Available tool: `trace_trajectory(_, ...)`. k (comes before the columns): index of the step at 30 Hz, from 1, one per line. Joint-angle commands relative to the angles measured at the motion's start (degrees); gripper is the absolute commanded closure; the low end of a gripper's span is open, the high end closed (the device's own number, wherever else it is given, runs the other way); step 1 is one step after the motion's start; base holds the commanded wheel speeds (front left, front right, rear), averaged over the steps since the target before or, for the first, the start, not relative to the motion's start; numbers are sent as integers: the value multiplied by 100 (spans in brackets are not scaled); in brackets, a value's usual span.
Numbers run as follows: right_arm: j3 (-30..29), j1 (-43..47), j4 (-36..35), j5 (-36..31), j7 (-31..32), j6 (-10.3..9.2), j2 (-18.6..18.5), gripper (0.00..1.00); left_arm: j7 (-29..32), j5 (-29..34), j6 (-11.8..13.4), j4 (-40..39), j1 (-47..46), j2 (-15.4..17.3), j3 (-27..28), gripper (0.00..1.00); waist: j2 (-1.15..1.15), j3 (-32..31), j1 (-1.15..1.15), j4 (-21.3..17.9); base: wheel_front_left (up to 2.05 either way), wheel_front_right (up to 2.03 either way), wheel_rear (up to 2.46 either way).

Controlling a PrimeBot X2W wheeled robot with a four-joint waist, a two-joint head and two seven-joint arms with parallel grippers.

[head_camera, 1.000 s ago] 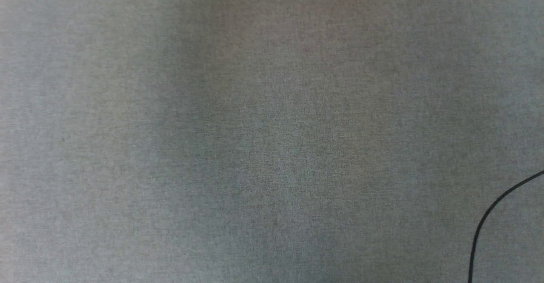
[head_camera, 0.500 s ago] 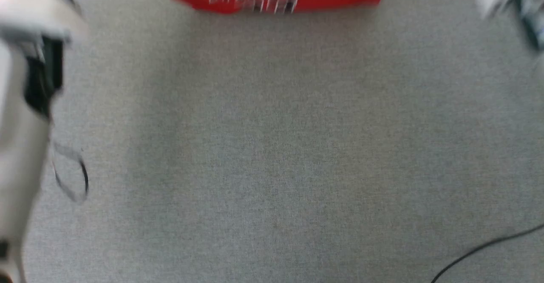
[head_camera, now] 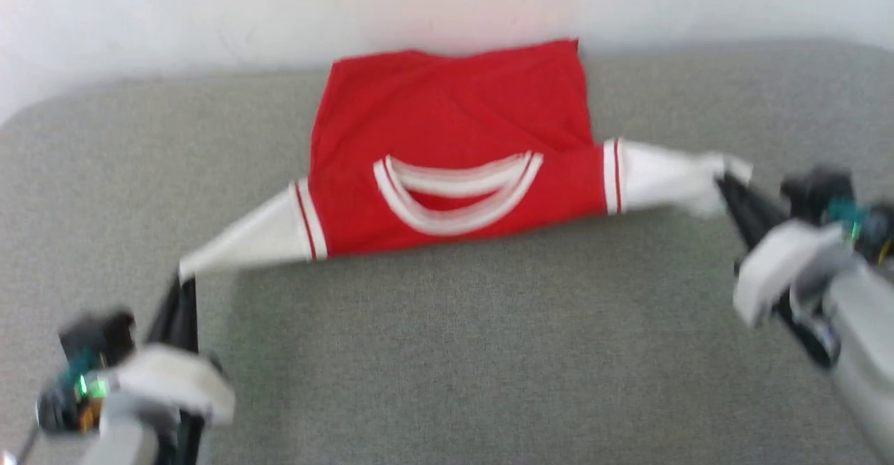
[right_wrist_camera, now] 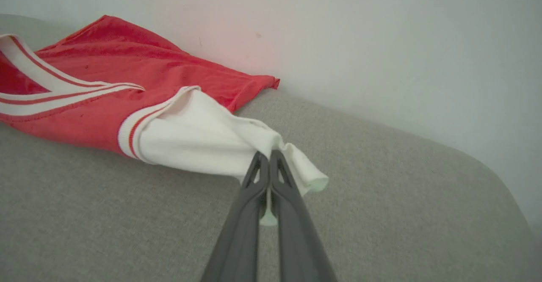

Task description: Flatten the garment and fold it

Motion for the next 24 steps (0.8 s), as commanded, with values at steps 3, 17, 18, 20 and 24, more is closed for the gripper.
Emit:
trace_trajectory(3,84,657,-264,193,-27,-5,-146,100,-28,-20,-66,-31,675,-79,-11,100,0,-361,2,-79,0,0,0)
trace_trajectory(17,-236,2574,-1093,282,257,-5,-646,100,35,-111,201,-104,2350,108,38,100,0,-819,2,-149,0,0,0)
trace_trajectory(18,-324,2726,-1147,269,272,-5,-676,100,38,-122,226,-110,2433,102,38,100,0,-834,2,-139,0,0,0)
trace_trajectory(20,-468,3038,-1286,250,347,-5,-721,100,35,-198,254,-135,2601,60,74,100,0,-849,2,-127,0,0,0)
trace_trajectory(24,-666,3596,-1611,-10,514,-5,-810,100,17,-266,393,-160,2837,28,222,100,0,-855,2,-141,0,0,0)
